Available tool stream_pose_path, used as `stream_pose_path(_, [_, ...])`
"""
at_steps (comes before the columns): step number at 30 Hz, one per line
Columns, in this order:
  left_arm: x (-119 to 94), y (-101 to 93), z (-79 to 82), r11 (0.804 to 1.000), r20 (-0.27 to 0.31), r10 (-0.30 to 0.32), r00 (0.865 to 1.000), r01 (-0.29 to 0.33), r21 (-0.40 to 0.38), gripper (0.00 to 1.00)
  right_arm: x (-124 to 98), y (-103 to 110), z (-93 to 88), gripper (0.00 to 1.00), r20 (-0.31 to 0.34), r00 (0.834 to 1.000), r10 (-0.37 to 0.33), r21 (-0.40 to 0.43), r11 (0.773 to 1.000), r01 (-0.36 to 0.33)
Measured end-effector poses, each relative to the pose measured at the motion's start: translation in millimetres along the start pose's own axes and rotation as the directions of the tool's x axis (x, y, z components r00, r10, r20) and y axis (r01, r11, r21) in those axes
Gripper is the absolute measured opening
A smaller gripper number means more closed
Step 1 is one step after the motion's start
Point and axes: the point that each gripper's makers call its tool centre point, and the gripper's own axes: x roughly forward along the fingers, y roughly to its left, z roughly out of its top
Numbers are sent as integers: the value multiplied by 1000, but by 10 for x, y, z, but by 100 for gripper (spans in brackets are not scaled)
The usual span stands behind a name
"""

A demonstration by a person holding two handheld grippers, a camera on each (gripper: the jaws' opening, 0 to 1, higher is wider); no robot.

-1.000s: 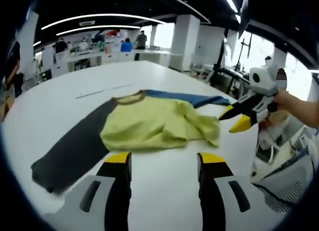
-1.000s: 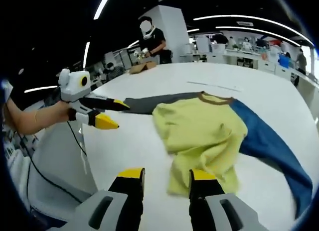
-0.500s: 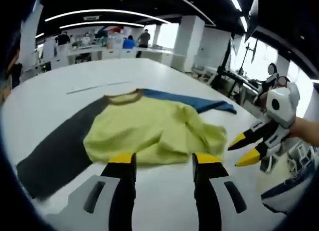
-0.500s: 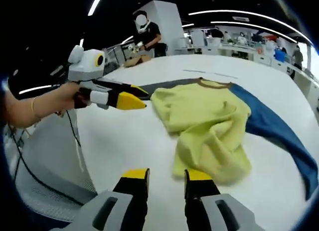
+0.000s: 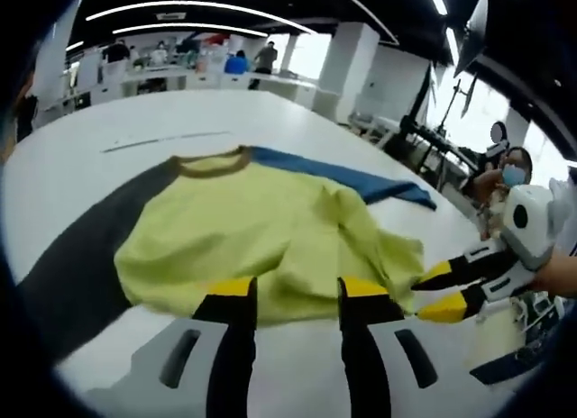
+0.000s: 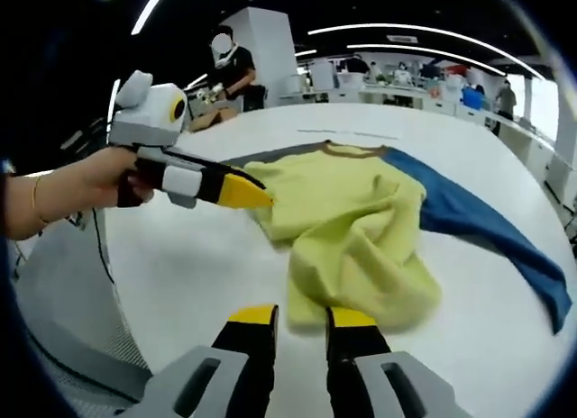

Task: Fold the garment on the visible template until the final outline fits inside the template.

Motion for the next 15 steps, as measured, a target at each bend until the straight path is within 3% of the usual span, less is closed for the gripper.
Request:
stream_pose_path(4, [91, 26, -57, 1000, -28, 9, 1000, -9, -24, 25, 36, 23, -16, 16, -1, 1000, 0, 30, 1000, 0])
stream_pose_path(15, [171, -17, -95, 1000, -48, 10, 999, -10, -16, 7, 77, -22, -101, 10, -19, 997, -72, -36, 997, 71])
